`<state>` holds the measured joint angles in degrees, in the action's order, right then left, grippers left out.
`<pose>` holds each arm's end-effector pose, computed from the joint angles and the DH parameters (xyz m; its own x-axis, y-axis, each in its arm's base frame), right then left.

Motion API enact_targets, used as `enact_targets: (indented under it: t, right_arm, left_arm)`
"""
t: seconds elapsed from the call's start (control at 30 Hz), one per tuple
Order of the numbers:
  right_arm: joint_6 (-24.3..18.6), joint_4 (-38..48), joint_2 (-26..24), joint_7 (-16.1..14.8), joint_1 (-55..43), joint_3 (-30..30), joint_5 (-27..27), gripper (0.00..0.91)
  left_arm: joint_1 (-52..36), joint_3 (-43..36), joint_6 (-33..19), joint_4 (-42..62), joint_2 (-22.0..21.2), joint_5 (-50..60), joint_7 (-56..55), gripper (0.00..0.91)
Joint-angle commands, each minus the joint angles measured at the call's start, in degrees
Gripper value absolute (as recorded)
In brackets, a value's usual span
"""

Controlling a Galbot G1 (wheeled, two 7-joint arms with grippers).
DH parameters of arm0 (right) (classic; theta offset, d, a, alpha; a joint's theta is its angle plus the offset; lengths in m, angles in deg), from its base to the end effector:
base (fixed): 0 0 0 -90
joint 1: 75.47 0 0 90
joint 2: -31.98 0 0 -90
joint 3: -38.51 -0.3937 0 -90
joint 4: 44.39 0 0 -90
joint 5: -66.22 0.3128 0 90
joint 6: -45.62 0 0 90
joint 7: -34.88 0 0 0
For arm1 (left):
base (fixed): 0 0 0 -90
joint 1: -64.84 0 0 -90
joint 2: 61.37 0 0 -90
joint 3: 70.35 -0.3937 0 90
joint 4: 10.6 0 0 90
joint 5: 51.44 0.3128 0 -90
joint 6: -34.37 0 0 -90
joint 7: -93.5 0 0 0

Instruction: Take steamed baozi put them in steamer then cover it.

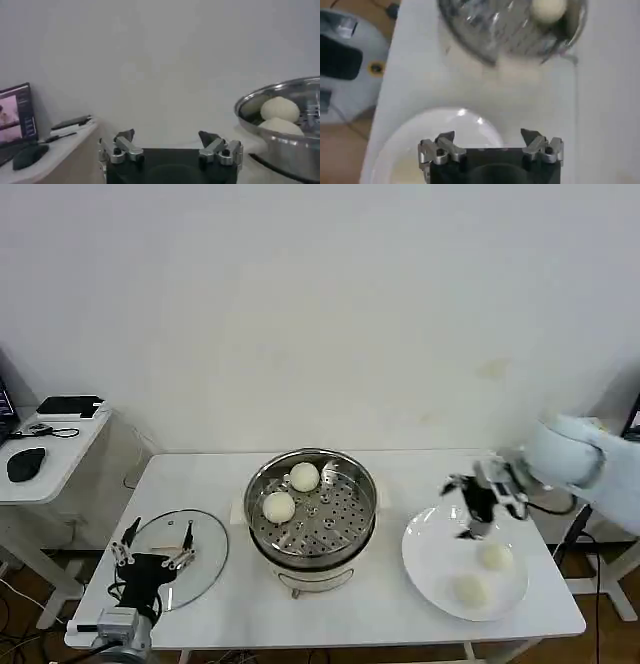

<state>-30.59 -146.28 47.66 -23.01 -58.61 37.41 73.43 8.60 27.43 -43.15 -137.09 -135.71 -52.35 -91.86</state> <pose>0.3688 -0.2343 -0.1056 -0.2161 -0.2262 0.9498 -0.9575 -0.1414 -0.2515 0.1011 0.0888 -0.2971 -0.9877 -0.0955 0.1234 -0.0553 0.9538 0.2952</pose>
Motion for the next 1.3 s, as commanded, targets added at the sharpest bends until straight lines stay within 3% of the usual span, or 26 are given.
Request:
enact_targets:
  t: [0.03,0.7,1.13,1.27,1.3]
  right_arm:
    - [-5.4,-2.8,-10.1,-2.5,18.9,-11.7,-10.3,0.907]
    - [-3.6,4.9,3.6,0.3,26.4,-14.2,-12.1,0.907]
    - [-2.8,8.8,7.2,0.9,26.9,-14.2,-12.7,0.907]
    - [-1.9,8.9,7.4,0.8,26.8,-14.1,-12.5,0.846]
    - [-1.7,8.9,7.4,0.7,26.8,-14.1,-12.7,0.776]
  left_arm:
    - [0.0,-0.4,0.0,0.3,0.0,0.2,0.0,0.907]
    - [1.1,1.1,-0.2,0.6,-1.0,0.7,0.0,0.907]
    - [0.8,1.4,-0.1,1.3,-1.0,0.7,0.0,0.907]
    - [0.8,1.3,-0.1,1.4,-1.1,0.7,0.0,0.907]
    - [0.8,1.3,-0.1,1.4,-1.1,0.7,-0.1,0.907]
